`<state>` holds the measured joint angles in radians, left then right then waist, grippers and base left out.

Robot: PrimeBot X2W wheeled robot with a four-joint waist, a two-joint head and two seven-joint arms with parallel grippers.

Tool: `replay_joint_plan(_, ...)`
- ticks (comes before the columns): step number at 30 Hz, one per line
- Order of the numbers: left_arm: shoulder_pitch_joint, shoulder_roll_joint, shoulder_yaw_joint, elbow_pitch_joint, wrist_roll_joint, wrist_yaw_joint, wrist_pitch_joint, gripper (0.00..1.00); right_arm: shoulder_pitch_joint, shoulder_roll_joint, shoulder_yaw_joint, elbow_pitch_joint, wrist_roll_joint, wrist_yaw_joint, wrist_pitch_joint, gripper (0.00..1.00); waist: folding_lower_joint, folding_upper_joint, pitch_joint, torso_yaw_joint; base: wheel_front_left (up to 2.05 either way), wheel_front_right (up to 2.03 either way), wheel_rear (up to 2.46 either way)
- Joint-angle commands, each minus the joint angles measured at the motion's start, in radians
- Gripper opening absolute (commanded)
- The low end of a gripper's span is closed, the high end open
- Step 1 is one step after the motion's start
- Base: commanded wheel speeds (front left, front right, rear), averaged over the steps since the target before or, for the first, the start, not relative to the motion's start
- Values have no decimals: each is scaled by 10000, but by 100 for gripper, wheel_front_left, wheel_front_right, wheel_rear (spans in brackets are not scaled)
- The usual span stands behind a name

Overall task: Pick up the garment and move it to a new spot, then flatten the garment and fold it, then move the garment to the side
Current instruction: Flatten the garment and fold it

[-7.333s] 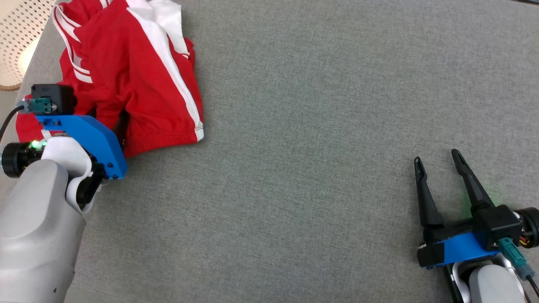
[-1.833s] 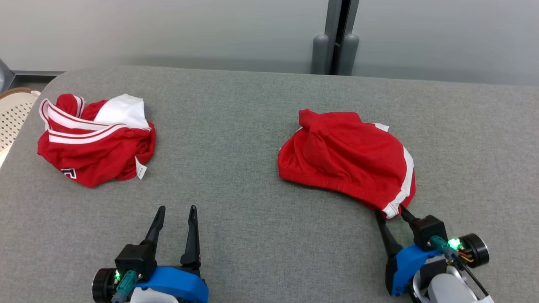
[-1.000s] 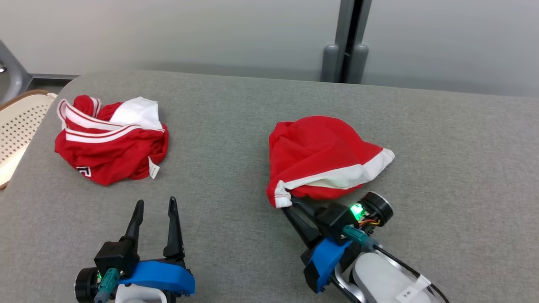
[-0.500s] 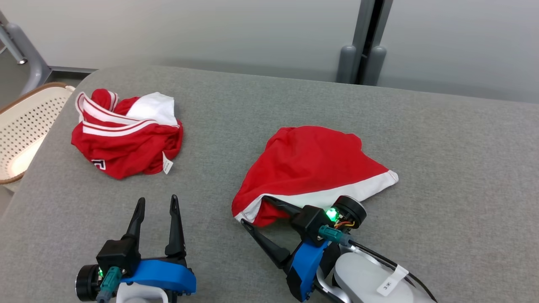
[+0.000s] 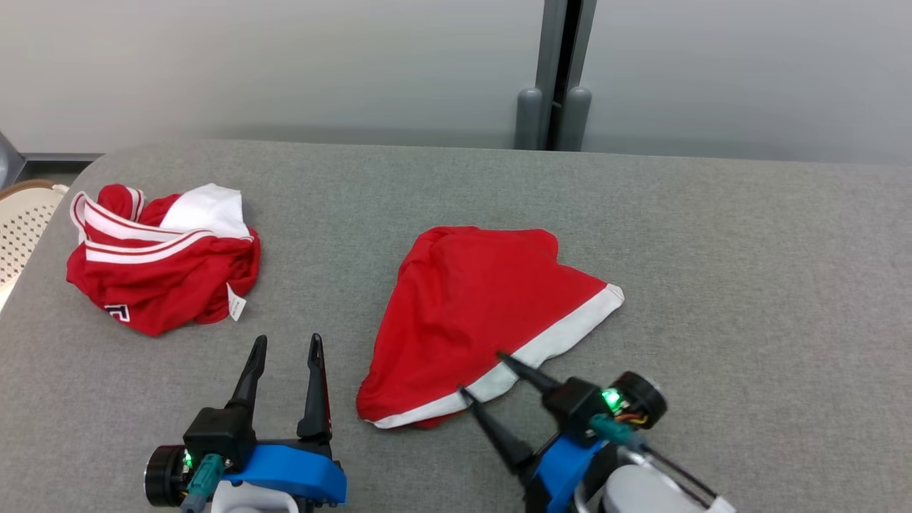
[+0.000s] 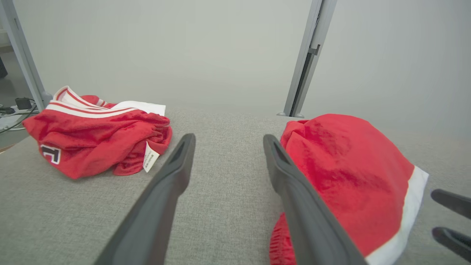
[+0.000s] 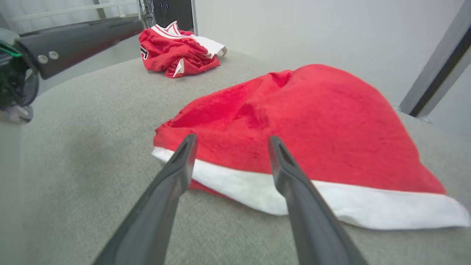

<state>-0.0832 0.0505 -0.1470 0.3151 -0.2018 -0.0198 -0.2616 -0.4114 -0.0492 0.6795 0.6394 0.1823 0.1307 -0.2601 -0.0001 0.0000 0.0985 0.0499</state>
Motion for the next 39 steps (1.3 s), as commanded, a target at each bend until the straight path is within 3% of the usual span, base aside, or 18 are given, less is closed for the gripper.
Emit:
replay_joint_plan(1,43,-6,-111,-68,18,-57,-50,100,313,-22,-664,-392,-193,1,-58,100,1,0,-57,-87,0,0,0)
replay_joint_plan(9,154,-1,-570,-60,-79,12,-50,100,1828,-25,-4534,-2138,-1376,1,-62,100,1,0,-263,-224,0,0,0)
replay_joint_plan(15,338,-1,-719,76,-111,43,-50,100,2708,-13,-6380,-2882,-1815,1,-59,100,1,0,-473,-344,0,0,0)
replay_joint_plan(26,537,-3,-433,282,-116,-7,-50,100,3515,-15,-6982,-3324,-1529,1,-60,100,1,0,-663,-523,0,0,0)
replay_joint_plan(39,337,-3,-504,296,-141,-19,-50,100,3076,-16,-7240,-2959,-1778,1,-61,100,1,0,-487,-297,0,0,0)
